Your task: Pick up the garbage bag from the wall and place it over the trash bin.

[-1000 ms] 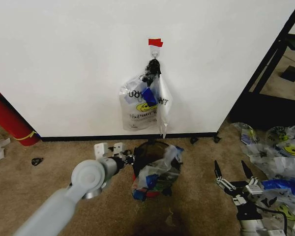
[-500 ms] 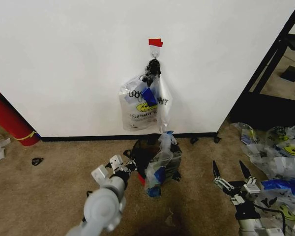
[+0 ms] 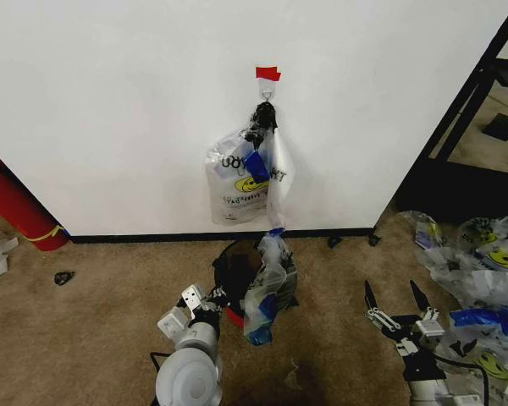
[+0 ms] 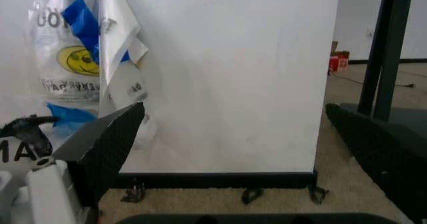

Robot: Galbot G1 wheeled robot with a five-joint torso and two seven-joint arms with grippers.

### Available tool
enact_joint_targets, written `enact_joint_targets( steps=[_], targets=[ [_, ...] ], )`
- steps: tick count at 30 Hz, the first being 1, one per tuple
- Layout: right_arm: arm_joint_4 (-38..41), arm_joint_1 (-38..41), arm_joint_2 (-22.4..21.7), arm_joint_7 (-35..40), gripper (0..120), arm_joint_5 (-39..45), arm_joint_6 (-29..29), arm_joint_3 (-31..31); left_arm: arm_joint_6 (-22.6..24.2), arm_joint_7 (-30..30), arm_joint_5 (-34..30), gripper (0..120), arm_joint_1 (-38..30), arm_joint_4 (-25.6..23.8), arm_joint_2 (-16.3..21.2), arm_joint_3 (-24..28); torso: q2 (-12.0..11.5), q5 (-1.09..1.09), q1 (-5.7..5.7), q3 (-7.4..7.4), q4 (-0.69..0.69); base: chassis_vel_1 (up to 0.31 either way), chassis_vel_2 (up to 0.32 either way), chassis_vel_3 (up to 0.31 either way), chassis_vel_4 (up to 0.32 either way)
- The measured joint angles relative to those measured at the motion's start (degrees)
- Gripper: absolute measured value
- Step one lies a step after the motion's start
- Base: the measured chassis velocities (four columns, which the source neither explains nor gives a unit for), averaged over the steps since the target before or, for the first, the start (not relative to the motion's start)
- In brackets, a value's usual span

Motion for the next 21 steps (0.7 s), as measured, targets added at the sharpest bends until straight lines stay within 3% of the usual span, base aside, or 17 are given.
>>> enact_joint_targets(
  steps=[8,14,21],
  targets=[
    [0.0,-0.2,0.0,0.1,100,-0.1,0.0,0.0,1.6,-0.4,0.3,5,0.3,0.7,-0.6,-0.2,0.0,0.0,0.0,0.0,0.0,0.0,0.0,0.0,0.0],
    [0.9,-0.5,-0.1,0.3,100,-0.2,-1.3,0.0,3.9,-0.2,1.5,26,1.3,-2.0,0.5,-0.9,0.0,0.0,0.0,0.0,0.0,0.0,0.0,0.0,0.0],
    [3.4,-1.2,-0.6,1.8,100,-1.4,-7.7,-0.4,6.4,2.8,6.5,54,3.2,-7.4,2.7,-1.4,0.0,-0.01,0.01,0.0,-0.01,0.0,0.0,0.0,0.0]
  ],
)
